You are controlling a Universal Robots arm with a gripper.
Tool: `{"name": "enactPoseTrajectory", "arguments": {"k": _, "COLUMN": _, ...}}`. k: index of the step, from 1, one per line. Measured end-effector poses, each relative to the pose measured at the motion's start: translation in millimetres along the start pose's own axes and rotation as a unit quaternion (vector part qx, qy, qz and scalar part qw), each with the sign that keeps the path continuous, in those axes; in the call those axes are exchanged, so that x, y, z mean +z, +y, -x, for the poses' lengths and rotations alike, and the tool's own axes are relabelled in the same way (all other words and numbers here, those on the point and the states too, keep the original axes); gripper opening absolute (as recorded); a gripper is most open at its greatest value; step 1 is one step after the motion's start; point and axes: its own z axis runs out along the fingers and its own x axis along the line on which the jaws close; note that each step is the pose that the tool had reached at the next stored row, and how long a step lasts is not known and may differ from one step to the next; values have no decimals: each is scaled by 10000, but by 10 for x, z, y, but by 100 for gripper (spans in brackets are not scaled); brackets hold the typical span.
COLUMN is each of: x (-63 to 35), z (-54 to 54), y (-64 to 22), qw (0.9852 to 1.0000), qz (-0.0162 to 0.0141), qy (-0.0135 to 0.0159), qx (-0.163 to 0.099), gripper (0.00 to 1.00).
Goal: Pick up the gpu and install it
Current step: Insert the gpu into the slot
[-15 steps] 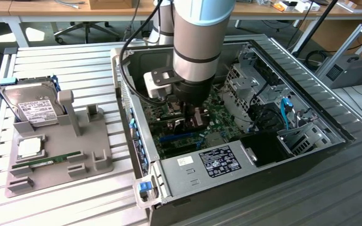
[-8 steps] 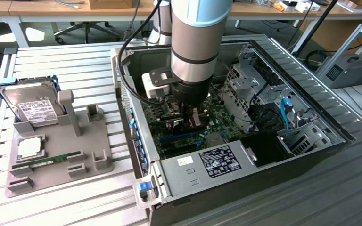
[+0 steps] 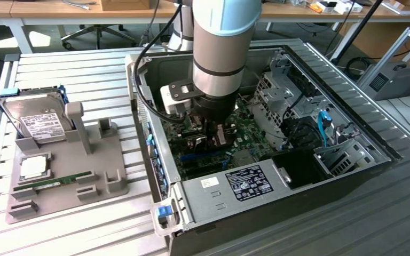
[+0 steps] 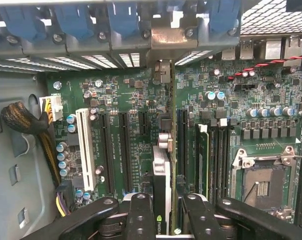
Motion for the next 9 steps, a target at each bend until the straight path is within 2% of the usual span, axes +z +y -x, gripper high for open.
{"name": "enactPoseTrajectory", "arguments": {"k": 9, "x": 0, "z": 0, "y": 15, "qw": 10000, "qz": -1, "qy": -2, "qx": 1, "gripper": 27}}
